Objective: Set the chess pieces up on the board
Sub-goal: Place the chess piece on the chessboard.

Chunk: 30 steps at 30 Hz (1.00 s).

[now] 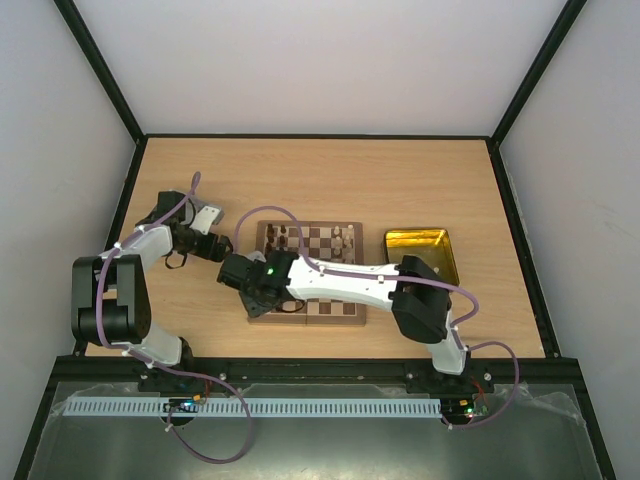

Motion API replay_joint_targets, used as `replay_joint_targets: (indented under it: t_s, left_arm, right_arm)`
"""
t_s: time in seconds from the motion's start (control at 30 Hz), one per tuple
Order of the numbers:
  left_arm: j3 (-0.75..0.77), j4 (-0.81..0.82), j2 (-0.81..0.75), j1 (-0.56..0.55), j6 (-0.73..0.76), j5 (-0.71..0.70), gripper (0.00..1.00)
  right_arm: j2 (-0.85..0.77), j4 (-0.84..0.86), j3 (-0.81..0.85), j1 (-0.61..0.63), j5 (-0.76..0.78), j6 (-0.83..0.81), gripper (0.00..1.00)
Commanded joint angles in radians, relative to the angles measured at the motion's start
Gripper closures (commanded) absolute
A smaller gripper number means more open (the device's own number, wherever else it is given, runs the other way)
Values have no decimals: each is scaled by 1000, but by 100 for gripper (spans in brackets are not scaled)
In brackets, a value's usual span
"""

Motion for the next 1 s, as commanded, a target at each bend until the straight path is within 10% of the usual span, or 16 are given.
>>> replay_joint_targets:
  t_s: [0.0, 0.97]
  left_arm:
    - [-12, 0, -7, 6, -1, 6, 14]
    - [-10, 1, 8, 6, 4, 7, 14]
  right_arm:
    - [25, -23, 38, 11, -2, -27, 93]
    - [91, 6, 27, 5, 23, -76, 93]
